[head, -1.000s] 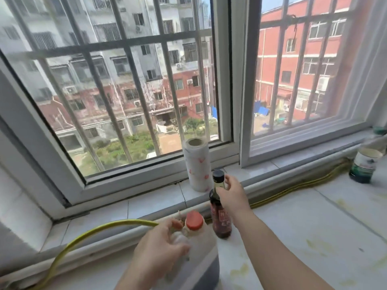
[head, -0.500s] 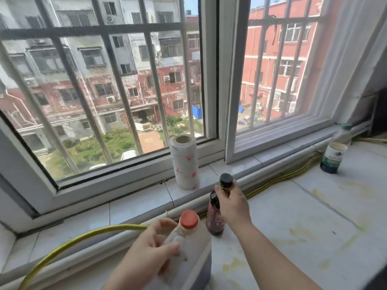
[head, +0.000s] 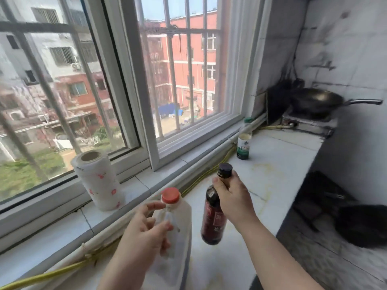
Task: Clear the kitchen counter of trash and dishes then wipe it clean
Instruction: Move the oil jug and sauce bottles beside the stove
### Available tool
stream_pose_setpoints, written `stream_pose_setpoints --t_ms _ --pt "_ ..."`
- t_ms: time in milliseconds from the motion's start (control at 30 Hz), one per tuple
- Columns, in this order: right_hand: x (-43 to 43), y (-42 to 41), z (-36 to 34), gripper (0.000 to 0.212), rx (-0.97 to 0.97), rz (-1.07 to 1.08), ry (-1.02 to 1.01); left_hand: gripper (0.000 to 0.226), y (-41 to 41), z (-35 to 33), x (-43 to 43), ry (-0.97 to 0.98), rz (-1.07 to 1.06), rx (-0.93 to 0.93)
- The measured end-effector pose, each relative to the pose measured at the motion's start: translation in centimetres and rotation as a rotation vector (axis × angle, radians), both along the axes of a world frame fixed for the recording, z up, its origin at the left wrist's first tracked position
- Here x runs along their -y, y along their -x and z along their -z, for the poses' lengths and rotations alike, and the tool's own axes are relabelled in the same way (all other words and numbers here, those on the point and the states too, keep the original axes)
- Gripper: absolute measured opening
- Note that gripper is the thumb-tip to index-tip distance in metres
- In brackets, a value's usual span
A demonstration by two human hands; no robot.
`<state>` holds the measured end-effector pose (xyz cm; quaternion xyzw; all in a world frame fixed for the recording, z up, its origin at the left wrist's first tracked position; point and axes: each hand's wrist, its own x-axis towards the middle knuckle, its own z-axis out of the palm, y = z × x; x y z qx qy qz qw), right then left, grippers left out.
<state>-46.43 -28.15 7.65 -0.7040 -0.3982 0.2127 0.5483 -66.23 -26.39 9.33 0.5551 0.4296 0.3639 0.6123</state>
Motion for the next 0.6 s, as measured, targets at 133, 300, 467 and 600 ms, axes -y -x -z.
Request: stream_pose_setpoints --t_ms 133,300,467,600 --pt "1.7 -6.9 -0.6 0.013 0.020 0.049 -0.004 0.032 -7.4 -0.5 0.3 0.020 0.071 0.050" --pt "3.0 -16.6 -0.9 0.009 0.075 0.057 0.026 0.036 -18.2 -1.3 0.5 0.024 0.112 0.074" --pt "4.3 -27.3 -1.3 0.011 0.138 0.093 0.035 0.044 -29.2 -1.8 0.2 0.058 0.160 0.107" --pt "4.3 -32.9 -1.2 0.010 0.108 0.162 0.025 0.042 -34.6 -2.5 -1.2 0.037 0.205 0.069"
